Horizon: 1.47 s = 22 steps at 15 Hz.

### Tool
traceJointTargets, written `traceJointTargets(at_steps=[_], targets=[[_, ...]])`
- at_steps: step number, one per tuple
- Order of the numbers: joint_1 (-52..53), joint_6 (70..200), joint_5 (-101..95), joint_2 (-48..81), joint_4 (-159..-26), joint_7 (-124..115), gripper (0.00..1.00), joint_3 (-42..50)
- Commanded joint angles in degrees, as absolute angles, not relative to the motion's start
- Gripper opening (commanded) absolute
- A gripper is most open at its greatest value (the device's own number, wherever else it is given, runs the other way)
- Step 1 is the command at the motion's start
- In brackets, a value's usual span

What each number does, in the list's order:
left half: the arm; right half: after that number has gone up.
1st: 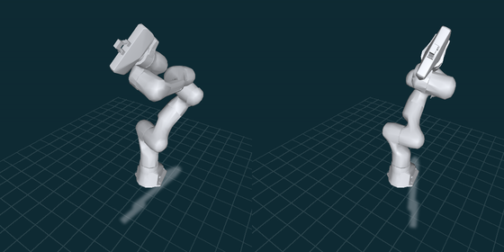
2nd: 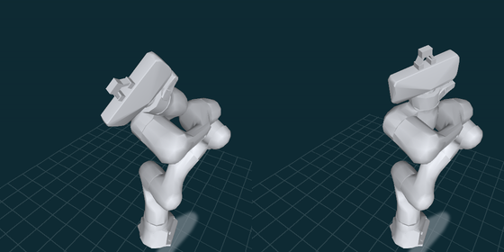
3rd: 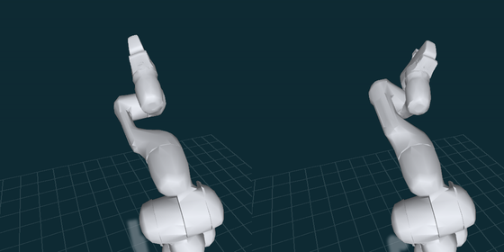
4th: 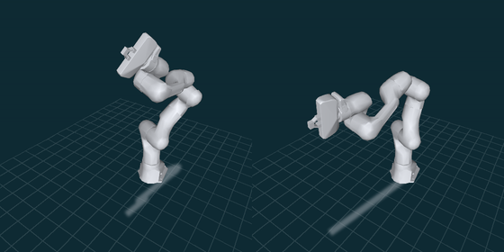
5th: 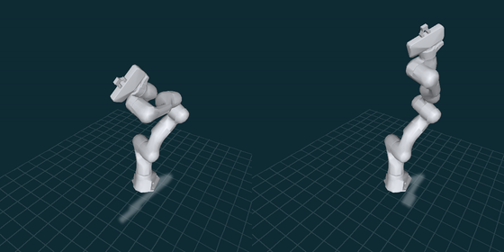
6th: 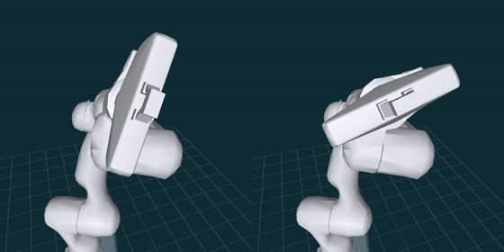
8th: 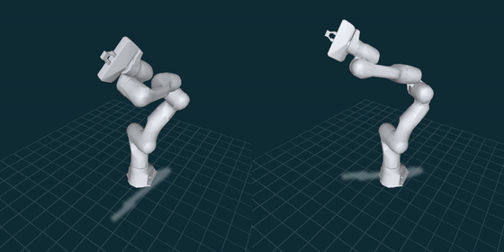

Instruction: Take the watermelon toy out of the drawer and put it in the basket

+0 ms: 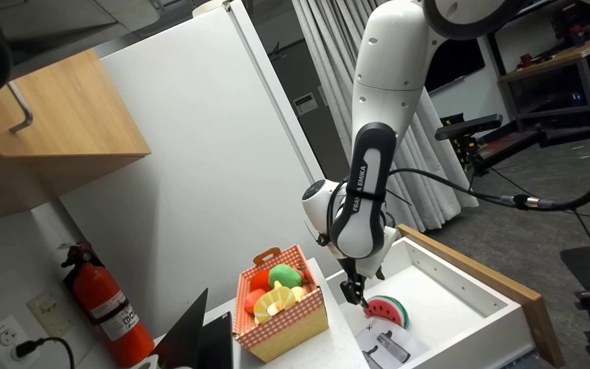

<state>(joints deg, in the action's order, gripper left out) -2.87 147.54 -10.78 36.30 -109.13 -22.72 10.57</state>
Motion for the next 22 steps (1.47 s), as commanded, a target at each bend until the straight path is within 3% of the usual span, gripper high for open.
traceJointTargets(at_steps=[1, 22], targets=[[-0.9, 145.8, -9.2, 39.7, -104.6, -23.5, 1.00, 12.6], [-0.9, 138.4, -8.8, 41.5, -100.4, -23.0, 1.00, 12.6]])
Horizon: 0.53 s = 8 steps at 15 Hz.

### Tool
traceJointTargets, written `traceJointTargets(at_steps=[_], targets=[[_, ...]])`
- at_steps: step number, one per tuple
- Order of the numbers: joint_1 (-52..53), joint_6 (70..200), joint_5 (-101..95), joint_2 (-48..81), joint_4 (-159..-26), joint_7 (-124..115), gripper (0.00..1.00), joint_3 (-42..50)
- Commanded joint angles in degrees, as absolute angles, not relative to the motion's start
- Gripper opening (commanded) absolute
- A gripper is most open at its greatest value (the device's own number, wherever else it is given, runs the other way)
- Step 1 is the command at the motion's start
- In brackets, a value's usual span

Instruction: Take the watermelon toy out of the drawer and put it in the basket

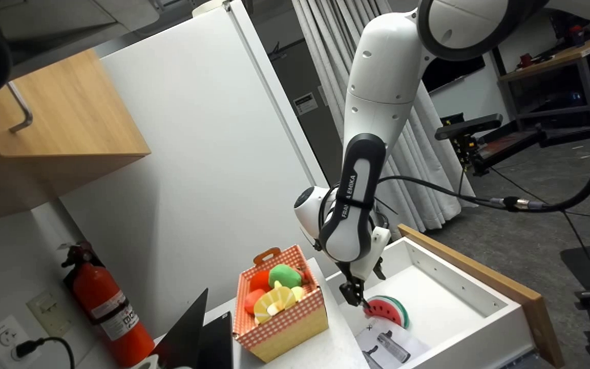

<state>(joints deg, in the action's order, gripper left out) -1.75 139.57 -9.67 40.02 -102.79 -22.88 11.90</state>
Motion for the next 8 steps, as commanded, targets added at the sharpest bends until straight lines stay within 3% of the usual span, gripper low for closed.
traceJointTargets(at_steps=[1, 8], targets=[[-0.9, 138.6, -8.9, 41.5, -100.4, -22.9, 1.00, 12.6], [-0.9, 138.0, -9.1, 41.6, -100.1, -22.4, 1.00, 12.7]])
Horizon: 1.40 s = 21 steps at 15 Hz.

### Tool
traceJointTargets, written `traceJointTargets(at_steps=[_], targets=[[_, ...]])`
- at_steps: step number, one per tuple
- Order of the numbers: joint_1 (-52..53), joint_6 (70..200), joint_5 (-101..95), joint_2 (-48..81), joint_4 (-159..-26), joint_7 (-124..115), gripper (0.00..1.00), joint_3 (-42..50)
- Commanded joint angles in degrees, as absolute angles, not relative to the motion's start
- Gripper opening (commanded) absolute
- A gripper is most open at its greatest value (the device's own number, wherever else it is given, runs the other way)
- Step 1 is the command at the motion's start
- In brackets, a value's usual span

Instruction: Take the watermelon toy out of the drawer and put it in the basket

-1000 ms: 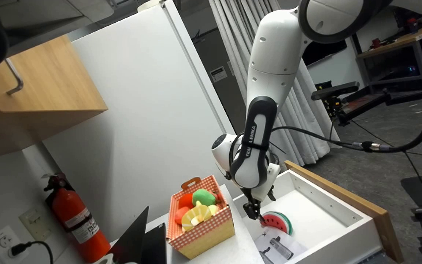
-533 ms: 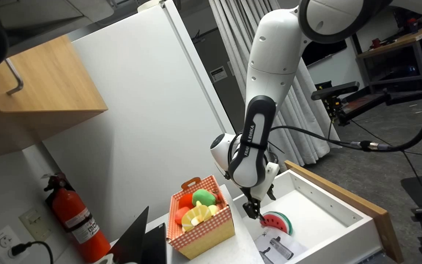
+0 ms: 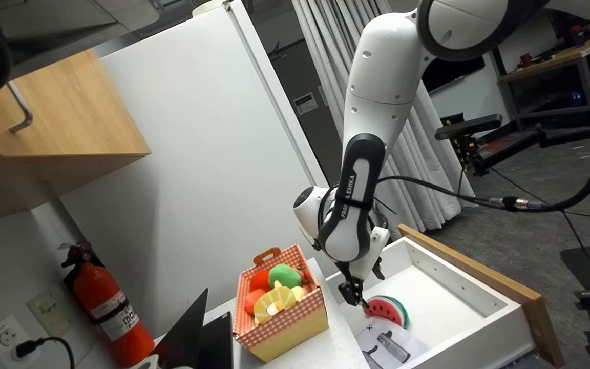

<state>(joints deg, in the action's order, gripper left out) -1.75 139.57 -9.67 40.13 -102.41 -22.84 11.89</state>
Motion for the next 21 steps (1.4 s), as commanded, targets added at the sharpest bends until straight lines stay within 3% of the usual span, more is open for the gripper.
traceJointTargets(at_steps=[1, 21], targets=[[-1.0, 138.1, -9.1, 41.6, -100.0, -22.3, 1.00, 12.6], [-0.9, 138.4, -9.5, 40.4, -102.1, -21.8, 1.00, 12.8]])
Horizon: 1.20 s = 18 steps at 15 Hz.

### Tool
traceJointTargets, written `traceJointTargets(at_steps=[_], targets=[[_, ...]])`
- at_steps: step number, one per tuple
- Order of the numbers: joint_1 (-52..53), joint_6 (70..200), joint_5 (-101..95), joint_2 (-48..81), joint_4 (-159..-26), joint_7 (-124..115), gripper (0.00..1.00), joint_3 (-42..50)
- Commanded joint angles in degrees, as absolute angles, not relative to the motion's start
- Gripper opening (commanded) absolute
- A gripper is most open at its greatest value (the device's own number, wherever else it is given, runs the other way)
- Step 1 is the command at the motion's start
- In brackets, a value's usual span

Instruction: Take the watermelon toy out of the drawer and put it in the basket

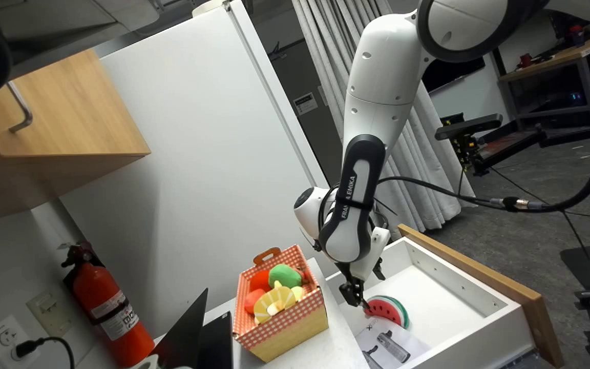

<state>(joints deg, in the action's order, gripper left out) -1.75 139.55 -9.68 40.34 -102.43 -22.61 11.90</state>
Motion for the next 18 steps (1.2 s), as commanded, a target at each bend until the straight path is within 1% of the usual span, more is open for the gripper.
traceJointTargets(at_steps=[1, 2, 4, 5, 6, 7, 8, 13, 18], targets=[[-1.0, 138.3, -9.4, 40.4, -102.1, -21.7, 0.95, 12.8], [-1.0, 138.2, -9.4, 40.4, -102.1, -21.6, 0.74, 12.8], [-1.1, 138.3, -9.2, 40.4, -102.2, -21.5, 0.68, 12.6], [-1.2, 138.2, -9.0, 40.4, -102.2, -21.4, 0.61, 12.5], [-1.3, 138.1, -8.8, 40.3, -102.2, -21.3, 0.52, 12.4], [-1.4, 138.0, -8.7, 40.3, -102.2, -21.4, 0.45, 12.3], [-1.4, 137.9, -8.5, 40.3, -102.2, -21.3, 0.35, 12.1], [-1.7, 136.9, -7.4, 40.2, -102.2, -21.6, 0.00, 11.6], [-1.7, 136.8, -6.6, 40.2, -102.1, -21.7, 0.00, 11.7]])
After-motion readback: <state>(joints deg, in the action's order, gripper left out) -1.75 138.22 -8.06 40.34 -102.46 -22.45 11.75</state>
